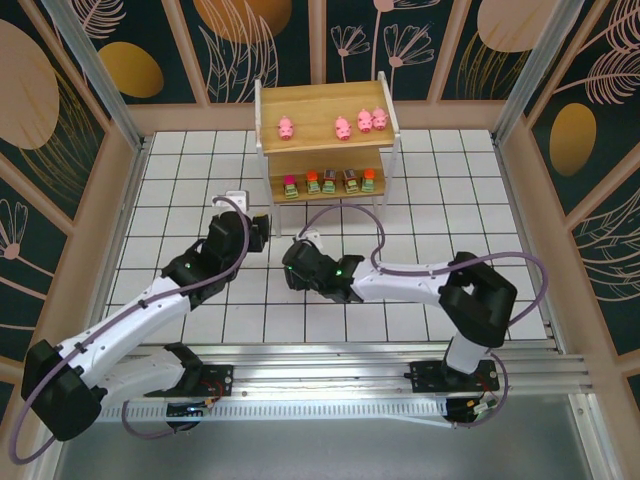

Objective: Place and organize the plastic toys onto the shelf

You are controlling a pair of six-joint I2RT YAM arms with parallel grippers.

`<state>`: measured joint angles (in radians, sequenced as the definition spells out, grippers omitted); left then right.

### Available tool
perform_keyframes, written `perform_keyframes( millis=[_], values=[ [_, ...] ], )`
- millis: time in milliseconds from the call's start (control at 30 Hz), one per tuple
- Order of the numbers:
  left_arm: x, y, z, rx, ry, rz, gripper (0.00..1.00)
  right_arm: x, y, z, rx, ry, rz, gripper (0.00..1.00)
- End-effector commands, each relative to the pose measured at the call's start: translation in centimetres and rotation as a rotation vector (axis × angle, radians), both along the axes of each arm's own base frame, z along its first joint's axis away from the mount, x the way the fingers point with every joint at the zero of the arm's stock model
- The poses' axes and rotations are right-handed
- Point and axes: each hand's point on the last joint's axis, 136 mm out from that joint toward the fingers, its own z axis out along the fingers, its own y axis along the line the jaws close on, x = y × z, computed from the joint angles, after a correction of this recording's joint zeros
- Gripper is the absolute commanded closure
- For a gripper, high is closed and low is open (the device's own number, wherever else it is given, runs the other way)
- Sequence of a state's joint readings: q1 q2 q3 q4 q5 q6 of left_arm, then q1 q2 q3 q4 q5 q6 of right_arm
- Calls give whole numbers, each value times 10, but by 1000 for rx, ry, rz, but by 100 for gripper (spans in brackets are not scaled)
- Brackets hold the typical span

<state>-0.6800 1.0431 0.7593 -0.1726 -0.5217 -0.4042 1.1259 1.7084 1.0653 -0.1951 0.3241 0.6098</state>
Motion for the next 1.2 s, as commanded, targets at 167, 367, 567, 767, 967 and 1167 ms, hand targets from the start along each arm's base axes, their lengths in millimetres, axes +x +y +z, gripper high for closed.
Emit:
perform_keyframes(
  millis=[167,367,567,767,967,1167],
  values=[
    [0,26,-36,-117,-41,114,33,6,15,-15,-66,38,-45,42],
    [-3,39,-56,-153,-73,148,32,13,24,-25,-90,58,-66,39],
    [-5,48,-67,-144,-103,170,31,23,29,-34,-108,79,-88,39],
    [-9,56,-73,-136,-99,187,30,31,27,-44,-128,96,-111,39],
    [-15,64,-68,-163,-125,209,30,36,30,-47,-142,95,-117,40],
    [-15,68,-67,-151,-128,228,30,42,29,-48,-177,80,-128,43]
  ],
)
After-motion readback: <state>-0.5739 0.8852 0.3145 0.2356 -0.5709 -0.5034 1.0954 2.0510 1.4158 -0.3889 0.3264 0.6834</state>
